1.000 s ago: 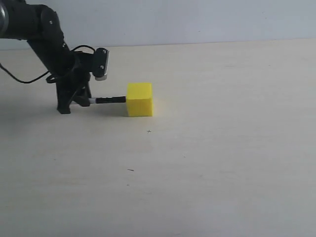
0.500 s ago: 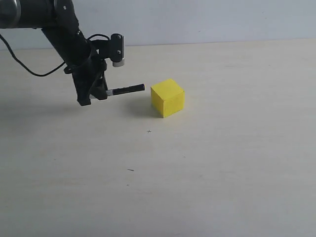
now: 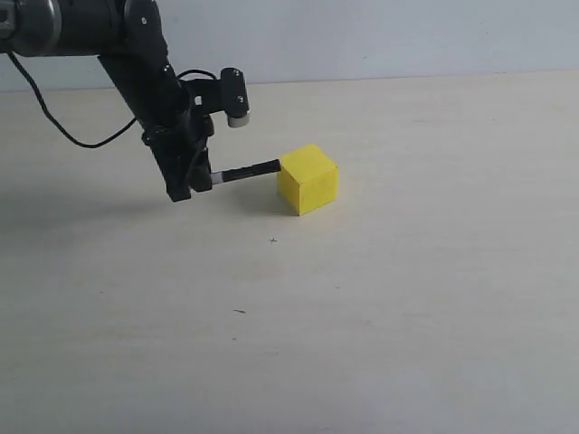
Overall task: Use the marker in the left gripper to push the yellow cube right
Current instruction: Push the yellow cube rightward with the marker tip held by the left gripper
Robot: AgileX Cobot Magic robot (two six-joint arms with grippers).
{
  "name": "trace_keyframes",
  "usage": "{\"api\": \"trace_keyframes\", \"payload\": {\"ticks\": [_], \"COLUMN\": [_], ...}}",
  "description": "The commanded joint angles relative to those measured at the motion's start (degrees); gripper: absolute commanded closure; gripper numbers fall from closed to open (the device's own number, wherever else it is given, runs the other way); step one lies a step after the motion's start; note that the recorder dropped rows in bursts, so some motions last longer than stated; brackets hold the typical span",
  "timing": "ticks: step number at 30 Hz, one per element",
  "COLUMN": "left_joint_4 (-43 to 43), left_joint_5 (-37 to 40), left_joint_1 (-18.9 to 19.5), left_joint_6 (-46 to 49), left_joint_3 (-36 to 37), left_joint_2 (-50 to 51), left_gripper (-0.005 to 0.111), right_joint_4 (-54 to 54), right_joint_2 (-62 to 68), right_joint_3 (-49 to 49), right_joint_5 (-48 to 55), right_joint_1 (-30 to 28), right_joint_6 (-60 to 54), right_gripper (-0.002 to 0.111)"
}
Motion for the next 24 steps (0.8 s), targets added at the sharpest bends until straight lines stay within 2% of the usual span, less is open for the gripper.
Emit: {"api": "trace_keyframes", "payload": {"ticks": [1, 9, 17, 24], "left_joint_4": [0.0, 1.9, 6.3, 6.3], "left_joint_5": [-6.0, -7.1, 1.6, 1.7], "left_joint_1": [-2.2, -0.6, 0.1, 0.0], "left_joint_6": [-1.5, -2.4, -4.0, -5.2], "left_joint_3": [-0.4, -0.4, -0.2, 0.5], "left_joint_2": [1.0, -0.1, -1.9, -1.1], "left_gripper": [0.107, 0.107, 0.107, 0.107], "right_joint_4": [-0.2, -0.2, -0.2, -0.2], "right_joint_2": [-0.4, -0.4, -0.4, -0.4], "right_joint_3": [0.3, 0.3, 0.3, 0.3], "right_joint_5": [-0.2, -0.2, -0.2, -0.2], "right_joint_1": [-0.3, -0.3, -0.3, -0.3], "right_joint_6": [-0.2, -0.2, -0.2, -0.2], "right_gripper": [0.108, 0.108, 0.108, 0.108]}}
